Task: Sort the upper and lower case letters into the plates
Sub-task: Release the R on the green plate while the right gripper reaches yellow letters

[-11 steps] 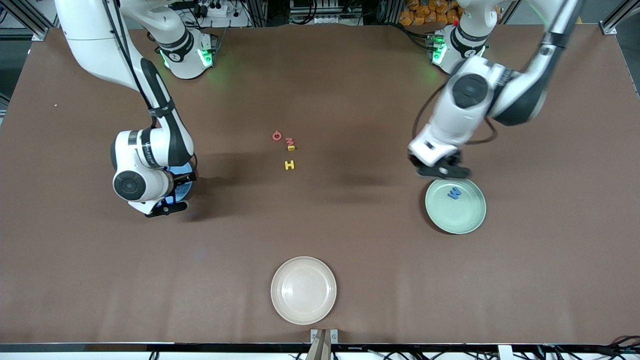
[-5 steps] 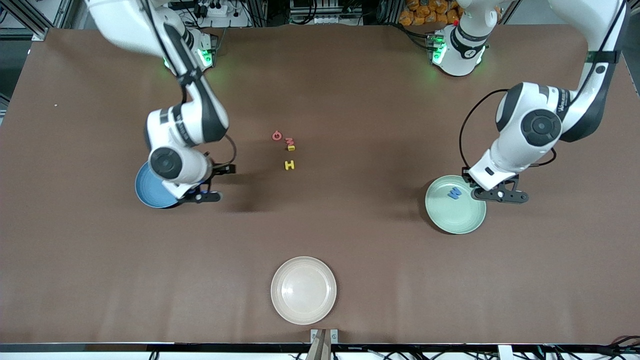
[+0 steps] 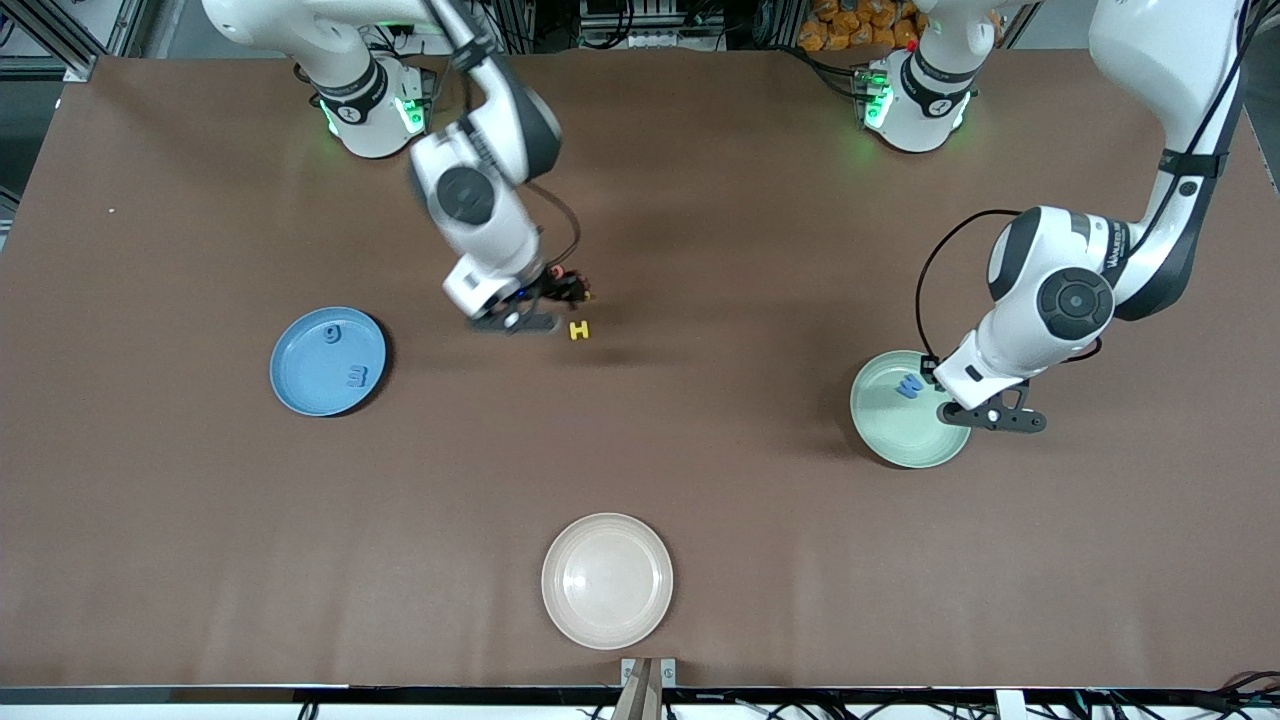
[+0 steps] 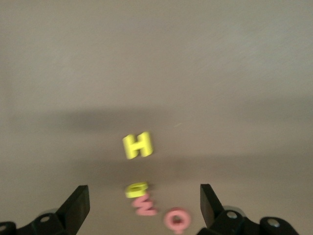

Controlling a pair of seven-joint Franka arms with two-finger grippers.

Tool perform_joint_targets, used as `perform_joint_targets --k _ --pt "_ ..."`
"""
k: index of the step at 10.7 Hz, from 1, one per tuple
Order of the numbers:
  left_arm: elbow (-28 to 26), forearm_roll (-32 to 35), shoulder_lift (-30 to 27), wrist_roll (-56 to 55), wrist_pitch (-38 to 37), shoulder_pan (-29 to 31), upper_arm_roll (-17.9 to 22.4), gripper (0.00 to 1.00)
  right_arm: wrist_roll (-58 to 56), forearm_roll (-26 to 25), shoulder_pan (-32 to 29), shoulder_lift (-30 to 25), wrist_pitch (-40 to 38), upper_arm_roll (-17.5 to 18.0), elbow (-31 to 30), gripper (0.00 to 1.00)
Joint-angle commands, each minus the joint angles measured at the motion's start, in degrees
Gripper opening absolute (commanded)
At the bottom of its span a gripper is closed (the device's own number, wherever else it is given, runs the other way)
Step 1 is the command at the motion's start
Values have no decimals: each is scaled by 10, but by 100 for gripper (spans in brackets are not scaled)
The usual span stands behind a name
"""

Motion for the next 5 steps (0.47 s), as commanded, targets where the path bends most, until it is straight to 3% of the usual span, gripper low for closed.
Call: perform_joint_targets --k 1,5 --pt "40 -6 36 15 -3 -27 21 0 18 7 26 -17 36 -6 -35 100" --pt "49 2 74 10 -2 -44 37 0 18 7 47 22 64 -6 -35 100"
